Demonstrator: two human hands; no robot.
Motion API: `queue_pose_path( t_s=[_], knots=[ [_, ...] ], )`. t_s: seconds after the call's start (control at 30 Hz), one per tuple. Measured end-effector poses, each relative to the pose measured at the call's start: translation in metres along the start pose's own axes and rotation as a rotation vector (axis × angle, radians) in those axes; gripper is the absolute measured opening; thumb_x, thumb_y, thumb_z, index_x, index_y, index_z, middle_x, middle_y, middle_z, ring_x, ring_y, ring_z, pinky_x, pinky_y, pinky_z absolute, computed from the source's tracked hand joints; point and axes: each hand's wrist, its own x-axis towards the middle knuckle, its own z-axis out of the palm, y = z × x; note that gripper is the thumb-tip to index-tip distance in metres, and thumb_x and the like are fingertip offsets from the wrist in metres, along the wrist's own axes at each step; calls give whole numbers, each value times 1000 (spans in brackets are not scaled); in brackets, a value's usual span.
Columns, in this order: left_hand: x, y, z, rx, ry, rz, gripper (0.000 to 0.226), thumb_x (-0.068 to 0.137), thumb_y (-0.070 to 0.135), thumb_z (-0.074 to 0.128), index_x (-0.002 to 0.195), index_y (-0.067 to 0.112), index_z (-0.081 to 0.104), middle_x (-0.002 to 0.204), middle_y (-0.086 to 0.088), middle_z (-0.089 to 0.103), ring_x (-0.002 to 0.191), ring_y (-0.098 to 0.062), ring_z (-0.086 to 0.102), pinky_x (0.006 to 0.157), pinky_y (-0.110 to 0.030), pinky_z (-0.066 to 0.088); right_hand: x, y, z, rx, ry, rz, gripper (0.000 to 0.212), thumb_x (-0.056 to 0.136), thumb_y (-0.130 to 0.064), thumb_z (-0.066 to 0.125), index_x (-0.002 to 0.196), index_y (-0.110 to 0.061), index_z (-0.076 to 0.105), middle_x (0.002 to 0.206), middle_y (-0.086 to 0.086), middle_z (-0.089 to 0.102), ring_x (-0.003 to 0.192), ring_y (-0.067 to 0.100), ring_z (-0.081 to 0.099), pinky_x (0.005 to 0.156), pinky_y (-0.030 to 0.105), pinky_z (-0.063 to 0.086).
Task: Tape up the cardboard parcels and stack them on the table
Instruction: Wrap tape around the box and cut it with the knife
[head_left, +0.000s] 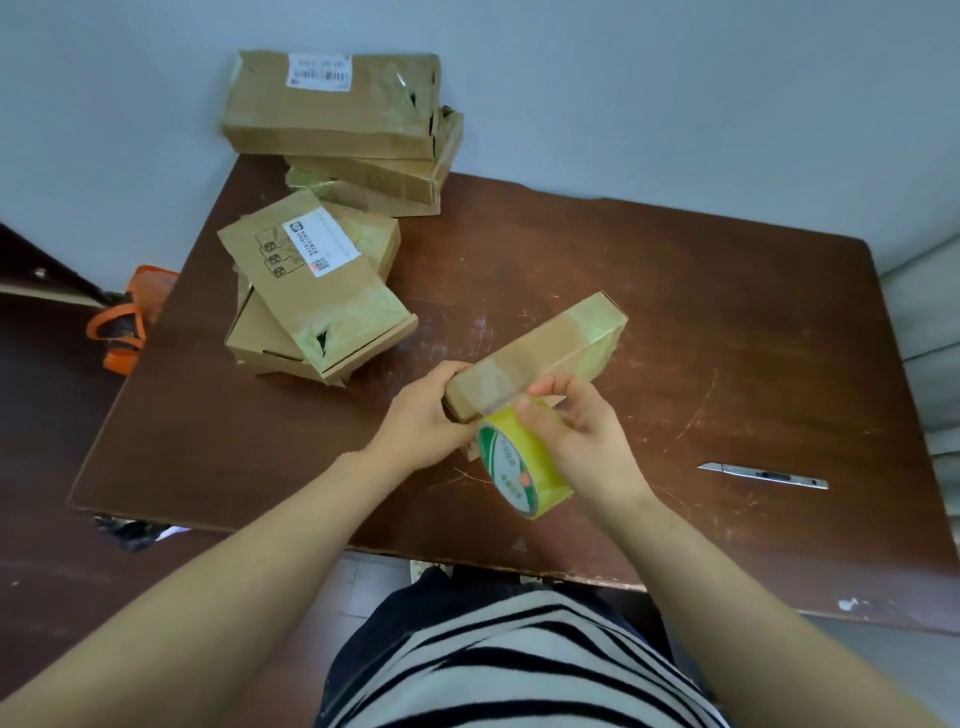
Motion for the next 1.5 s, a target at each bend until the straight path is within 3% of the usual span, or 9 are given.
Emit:
queue_pose_path(
  t_s=[0.2,0.33,0.47,0.6,0.73,0.9,1.0,1.17,1.5],
  knots=[
    [24,7,-27,-297,-301,-309,75,69,6,69,131,23,30,122,-4,48,108,-16,50,95,-34,45,36,-23,7,23,-4,72,9,87,-28,63,79,-24,61,83,3,66,72,16,63,65,27,52],
    [28,-4,-27,-615,-257,-477,67,83,-8,61,135,21,30,113,-1,52,103,-13,54,88,-31,51,53,-28,13,188,-157,58,22,87,-7,56,103,-22,59,92,13,68,71,23,68,65,31,55],
    [29,-11,-17,-207,1,-322,77,82,8,71,147,12,30,131,-2,48,123,-14,45,107,-32,35,78,-23,26,126,10,-20,15,89,-22,66,102,-27,62,101,-1,61,102,25,63,92,39,52],
    [15,-25,-7,-64,-231,-281,125,71,20,78,148,20,-20,157,1,-25,139,-3,-21,115,-29,-4,98,-19,41,36,52,-2,7,88,-25,67,91,-27,61,109,0,61,111,27,58,100,48,46],
    [7,-26,10,274,-260,-153,164,42,55,88,132,24,-46,147,4,-44,129,-1,-38,111,-32,-12,104,-19,50,5,54,-39,8,89,-31,65,93,-27,59,107,-3,60,107,22,58,99,43,47],
    [9,-25,23,245,-155,-79,156,46,54,86,145,20,-29,154,4,-30,144,-14,-18,118,-38,5,82,-7,43,-27,-113,-37,33,89,-26,60,106,-53,54,129,-1,56,119,23,53,103,42,43],
    [10,-27,21,288,-131,-55,154,46,55,84,144,20,-30,156,6,-11,144,-14,-5,115,-37,14,56,-4,28,-128,-157,-227,57,91,-7,58,117,-57,48,130,-30,50,128,-3,41,105,12,33],
    [17,-26,13,365,-158,-71,152,40,66,80,148,25,-19,150,13,0,142,-20,5,109,-42,29,8,30,-7,-203,14,-72,14,90,-27,64,98,-34,73,78,-14,73,54,10,66,56,20,53],
    [16,-24,11,479,-247,71,125,54,70,75,150,38,2,154,3,-3,144,-25,3,115,-44,22,21,66,-2,-200,100,218,21,88,-22,67,70,-33,70,69,-17,69,48,5,64,46,12,47]
  ],
)
